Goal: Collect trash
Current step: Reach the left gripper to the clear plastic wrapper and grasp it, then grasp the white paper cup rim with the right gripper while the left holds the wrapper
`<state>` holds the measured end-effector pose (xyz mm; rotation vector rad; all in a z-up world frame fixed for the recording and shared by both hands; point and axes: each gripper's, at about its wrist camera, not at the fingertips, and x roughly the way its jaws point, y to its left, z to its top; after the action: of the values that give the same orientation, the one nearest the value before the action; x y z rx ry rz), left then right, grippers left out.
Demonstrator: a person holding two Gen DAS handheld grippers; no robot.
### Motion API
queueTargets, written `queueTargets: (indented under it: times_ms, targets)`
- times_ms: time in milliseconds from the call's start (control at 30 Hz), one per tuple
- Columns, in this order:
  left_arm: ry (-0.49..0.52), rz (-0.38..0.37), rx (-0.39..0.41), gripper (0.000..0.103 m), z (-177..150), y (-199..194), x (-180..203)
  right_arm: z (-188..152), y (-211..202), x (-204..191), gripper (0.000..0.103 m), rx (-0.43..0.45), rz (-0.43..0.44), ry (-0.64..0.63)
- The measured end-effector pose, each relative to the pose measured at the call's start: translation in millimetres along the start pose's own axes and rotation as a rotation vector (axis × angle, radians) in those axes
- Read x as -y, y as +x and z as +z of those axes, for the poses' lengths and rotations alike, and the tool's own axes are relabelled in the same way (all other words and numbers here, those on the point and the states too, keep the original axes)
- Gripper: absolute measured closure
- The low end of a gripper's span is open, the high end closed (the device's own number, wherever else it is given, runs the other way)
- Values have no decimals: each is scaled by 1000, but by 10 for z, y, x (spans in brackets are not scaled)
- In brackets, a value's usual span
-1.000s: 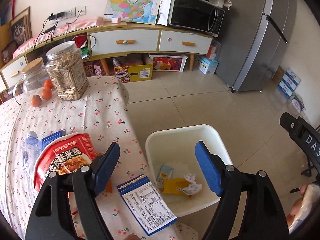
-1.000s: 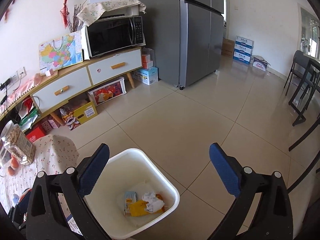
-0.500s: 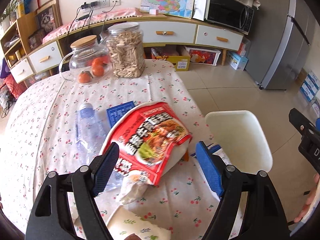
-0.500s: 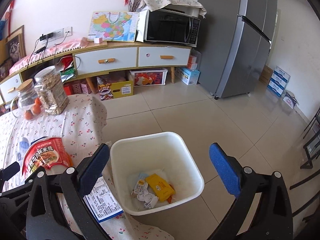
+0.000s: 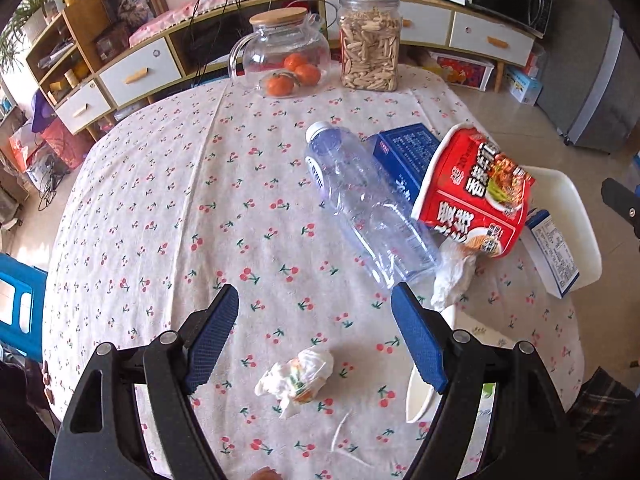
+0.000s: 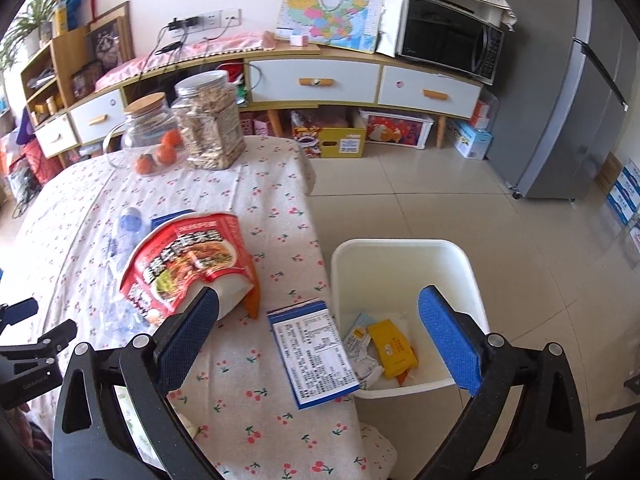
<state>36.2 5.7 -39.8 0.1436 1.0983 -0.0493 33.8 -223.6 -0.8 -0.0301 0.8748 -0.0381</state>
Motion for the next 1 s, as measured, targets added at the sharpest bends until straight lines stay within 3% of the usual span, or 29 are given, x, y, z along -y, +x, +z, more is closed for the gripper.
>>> queueTargets:
  times_ms: [167, 367, 633, 700, 767, 900, 1000]
  targets:
    - [57, -22, -109, 26, -189, 198, -135, -121, 37, -339, 7, -76, 146, -161]
    - [130, -37, -172, 26, -327, 404, -89, -275, 43, -610, 7, -158, 317, -300]
    - [189, -57, -203, 27, -435, 525, -46, -533, 66, -959, 7, -186, 336, -513]
    - [183, -73, -200, 31, -441, 519, -66, -588, 106, -1013, 7, -200, 326, -544]
    - [177, -97, -202, 46, -439, 516, -86, -623, 150, -1071, 7, -216, 326, -563]
    - [188, -123, -203, 62, -475, 505, -97, -717, 205, -1188, 7, -243, 334, -609]
    - [196, -119, -195, 67, -521, 459, -91, -779, 237, -1268, 7, -257, 333, -653]
